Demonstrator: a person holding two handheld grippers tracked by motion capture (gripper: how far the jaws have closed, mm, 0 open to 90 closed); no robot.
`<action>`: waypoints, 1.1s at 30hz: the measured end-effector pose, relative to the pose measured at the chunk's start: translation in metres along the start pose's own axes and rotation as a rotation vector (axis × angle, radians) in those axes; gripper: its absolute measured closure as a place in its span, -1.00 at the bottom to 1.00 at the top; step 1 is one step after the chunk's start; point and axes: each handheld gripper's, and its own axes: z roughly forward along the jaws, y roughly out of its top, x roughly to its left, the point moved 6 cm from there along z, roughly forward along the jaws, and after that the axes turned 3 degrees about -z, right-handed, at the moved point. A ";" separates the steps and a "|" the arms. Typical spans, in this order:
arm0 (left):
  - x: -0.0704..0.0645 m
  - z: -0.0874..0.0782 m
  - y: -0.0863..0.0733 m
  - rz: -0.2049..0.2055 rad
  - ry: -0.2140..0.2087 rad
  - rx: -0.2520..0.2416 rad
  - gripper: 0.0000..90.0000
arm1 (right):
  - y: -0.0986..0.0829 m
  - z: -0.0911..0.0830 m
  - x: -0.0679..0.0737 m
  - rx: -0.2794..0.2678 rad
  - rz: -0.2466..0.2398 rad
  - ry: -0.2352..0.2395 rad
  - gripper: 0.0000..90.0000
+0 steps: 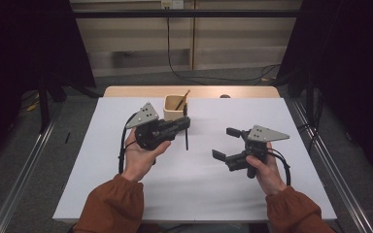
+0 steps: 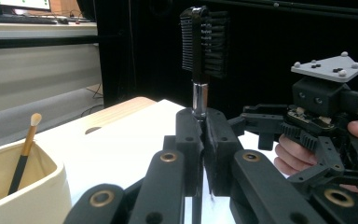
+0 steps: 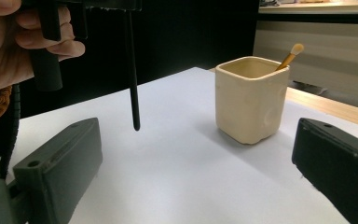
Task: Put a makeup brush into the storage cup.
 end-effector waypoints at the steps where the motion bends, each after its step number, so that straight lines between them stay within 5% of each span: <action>1: 0.001 0.000 0.000 0.000 0.004 0.002 0.91 | 0.000 -0.002 0.000 -0.005 -0.004 -0.008 -0.97; 15: 0.017 -0.012 0.008 -0.004 0.042 -0.002 0.91 | -0.014 -0.037 -0.016 0.014 -0.009 -0.124 -0.95; 33: 0.048 -0.021 0.017 -0.020 0.101 -0.014 0.91 | -0.040 -0.080 -0.018 0.028 0.019 -0.218 -0.94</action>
